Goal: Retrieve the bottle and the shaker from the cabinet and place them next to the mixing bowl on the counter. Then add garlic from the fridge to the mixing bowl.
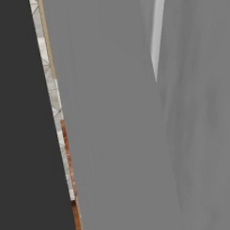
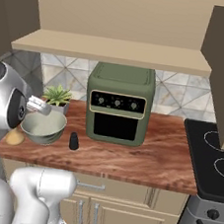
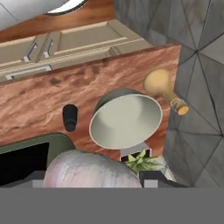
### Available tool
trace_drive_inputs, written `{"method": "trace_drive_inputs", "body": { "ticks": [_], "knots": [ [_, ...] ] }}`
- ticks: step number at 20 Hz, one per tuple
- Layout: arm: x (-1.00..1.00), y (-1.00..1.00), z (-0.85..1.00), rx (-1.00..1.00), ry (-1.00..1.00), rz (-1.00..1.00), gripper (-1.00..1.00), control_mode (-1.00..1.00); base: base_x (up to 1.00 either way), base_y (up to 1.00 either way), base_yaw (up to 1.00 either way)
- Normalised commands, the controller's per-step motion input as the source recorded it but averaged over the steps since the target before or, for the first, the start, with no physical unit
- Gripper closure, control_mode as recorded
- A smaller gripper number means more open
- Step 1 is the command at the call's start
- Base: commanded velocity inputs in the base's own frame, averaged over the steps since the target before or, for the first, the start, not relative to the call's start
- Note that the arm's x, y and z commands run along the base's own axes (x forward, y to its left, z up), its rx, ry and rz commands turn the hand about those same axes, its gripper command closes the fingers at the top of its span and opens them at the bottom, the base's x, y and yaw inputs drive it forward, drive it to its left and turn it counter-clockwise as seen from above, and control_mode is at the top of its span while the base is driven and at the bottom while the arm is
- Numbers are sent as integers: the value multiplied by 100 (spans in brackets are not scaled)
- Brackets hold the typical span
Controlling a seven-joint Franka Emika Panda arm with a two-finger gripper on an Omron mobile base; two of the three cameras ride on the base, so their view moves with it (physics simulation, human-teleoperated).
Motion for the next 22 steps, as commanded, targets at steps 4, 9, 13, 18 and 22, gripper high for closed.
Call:
{"method": "trace_drive_inputs", "body": {
  "ticks": [4,9,13,18,22],
  "knots": [
    [43,36,-21,0,20,7,100,-100,0,0,0],
    [38,29,-44,0,16,4,100,-100,0,0,0],
    [31,14,-47,0,10,2,100,-100,0,0,0],
    [23,3,-54,0,0,0,100,-100,0,0,0],
    [27,0,-41,0,0,0,100,-100,0,0,0]
  ]
}}
